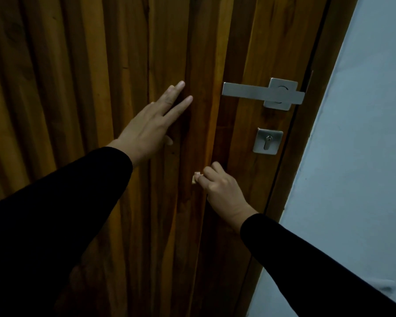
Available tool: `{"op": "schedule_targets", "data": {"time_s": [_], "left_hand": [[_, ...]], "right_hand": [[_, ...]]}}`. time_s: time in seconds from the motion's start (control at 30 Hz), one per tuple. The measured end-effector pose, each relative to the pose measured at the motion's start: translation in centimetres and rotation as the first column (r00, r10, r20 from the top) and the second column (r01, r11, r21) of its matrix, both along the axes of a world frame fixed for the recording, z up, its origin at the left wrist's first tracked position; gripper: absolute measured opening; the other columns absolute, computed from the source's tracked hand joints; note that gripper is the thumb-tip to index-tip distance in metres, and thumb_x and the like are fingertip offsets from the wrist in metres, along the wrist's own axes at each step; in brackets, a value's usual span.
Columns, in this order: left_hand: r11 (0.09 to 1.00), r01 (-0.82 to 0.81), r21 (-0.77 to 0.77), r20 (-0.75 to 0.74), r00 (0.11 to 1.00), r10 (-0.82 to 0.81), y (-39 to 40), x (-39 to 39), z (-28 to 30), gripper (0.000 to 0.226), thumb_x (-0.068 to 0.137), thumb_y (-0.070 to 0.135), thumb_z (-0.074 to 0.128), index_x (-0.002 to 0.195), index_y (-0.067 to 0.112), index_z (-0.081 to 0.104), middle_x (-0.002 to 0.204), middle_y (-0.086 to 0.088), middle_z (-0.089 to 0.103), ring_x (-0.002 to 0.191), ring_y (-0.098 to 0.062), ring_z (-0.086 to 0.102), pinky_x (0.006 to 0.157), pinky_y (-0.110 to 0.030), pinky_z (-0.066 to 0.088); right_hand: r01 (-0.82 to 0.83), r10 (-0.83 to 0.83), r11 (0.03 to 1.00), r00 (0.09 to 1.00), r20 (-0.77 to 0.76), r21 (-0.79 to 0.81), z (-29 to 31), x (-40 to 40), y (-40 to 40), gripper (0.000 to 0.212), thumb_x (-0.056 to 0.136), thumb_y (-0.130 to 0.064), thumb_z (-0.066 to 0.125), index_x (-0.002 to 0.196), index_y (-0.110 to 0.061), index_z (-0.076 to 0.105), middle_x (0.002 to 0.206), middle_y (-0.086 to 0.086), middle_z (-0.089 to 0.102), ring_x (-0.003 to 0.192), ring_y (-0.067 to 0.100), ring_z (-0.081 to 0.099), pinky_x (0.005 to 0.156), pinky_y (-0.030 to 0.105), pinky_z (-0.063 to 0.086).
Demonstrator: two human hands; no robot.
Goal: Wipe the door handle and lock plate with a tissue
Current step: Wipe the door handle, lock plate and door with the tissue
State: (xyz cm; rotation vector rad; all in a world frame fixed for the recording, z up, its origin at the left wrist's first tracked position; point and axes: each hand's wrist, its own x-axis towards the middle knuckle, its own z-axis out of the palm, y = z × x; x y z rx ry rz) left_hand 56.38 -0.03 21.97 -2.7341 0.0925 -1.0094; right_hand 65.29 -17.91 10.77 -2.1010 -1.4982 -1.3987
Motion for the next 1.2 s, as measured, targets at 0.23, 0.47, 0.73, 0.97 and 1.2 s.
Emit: {"op": "schedule_targets", "data": {"time_s": [0.23,0.47,0.73,0.97,1.2], "left_hand": [[1.0,0.002,0.021,-0.106,0.994,0.0,2.2,-1.0,-0.9,0.116,0.073,0.006,0.075,0.145,0.022,-0.015,0.152,0.003,-0.023,0.139,-0.012,-0.015,0.112,-0.031,0.003],[0.994,-0.069,0.089,-0.055,0.996,0.074,2.0,-0.7,-2.0,0.123,0.069,0.002,0.076,0.143,0.016,-0.021,0.15,-0.002,-0.027,0.138,-0.016,-0.016,0.111,-0.033,-0.002],[0.982,-0.186,0.045,0.089,0.979,0.181,0.9,0.1,-3.3,0.117,0.073,-0.002,0.071,0.145,0.009,-0.02,0.152,-0.01,-0.026,0.14,-0.019,-0.013,0.112,-0.035,0.001],[0.921,-0.389,0.027,0.077,0.919,0.386,0.4,0.2,-3.4,0.105,0.085,0.027,0.063,0.143,0.005,-0.022,0.152,-0.012,-0.028,0.138,-0.026,-0.026,0.112,-0.051,0.0],[0.938,-0.346,0.01,0.02,0.938,0.346,1.2,-0.2,-3.1,0.118,0.079,0.037,0.069,0.141,0.01,-0.027,0.15,-0.006,-0.033,0.136,-0.021,-0.03,0.113,-0.048,-0.002]], "right_hand": [[-0.005,0.004,0.999,1.0,-0.02,-0.033,-1.0,-0.3,-0.2,0.03,0.092,-0.013,0.042,0.08,-0.005,0.068,0.07,0.003,0.057,0.064,0.016,0.049,0.05,0.018,0.037],[0.019,-0.024,0.986,0.999,-0.029,-0.164,-3.1,-0.7,-0.7,0.023,0.089,-0.012,0.047,0.086,-0.008,0.07,0.074,0.002,0.061,0.065,0.014,0.053,0.054,0.018,0.043],[-0.051,-0.001,0.976,0.971,-0.241,-0.211,-2.4,-1.0,-1.2,0.022,0.085,-0.01,0.048,0.086,-0.012,0.07,0.074,0.001,0.055,0.064,0.012,0.047,0.048,0.014,0.037],[0.049,-0.028,0.982,0.992,-0.12,0.182,4.7,0.0,-0.1,0.016,0.085,-0.001,0.061,0.099,-0.005,0.069,0.077,0.01,0.056,0.066,0.022,0.049,0.056,0.034,0.05],[0.023,-0.036,0.992,0.994,-0.099,-0.127,-0.5,-0.5,-0.1,0.008,0.085,-0.011,0.064,0.09,-0.006,0.068,0.076,0.005,0.055,0.067,0.016,0.047,0.05,0.018,0.036]]}}
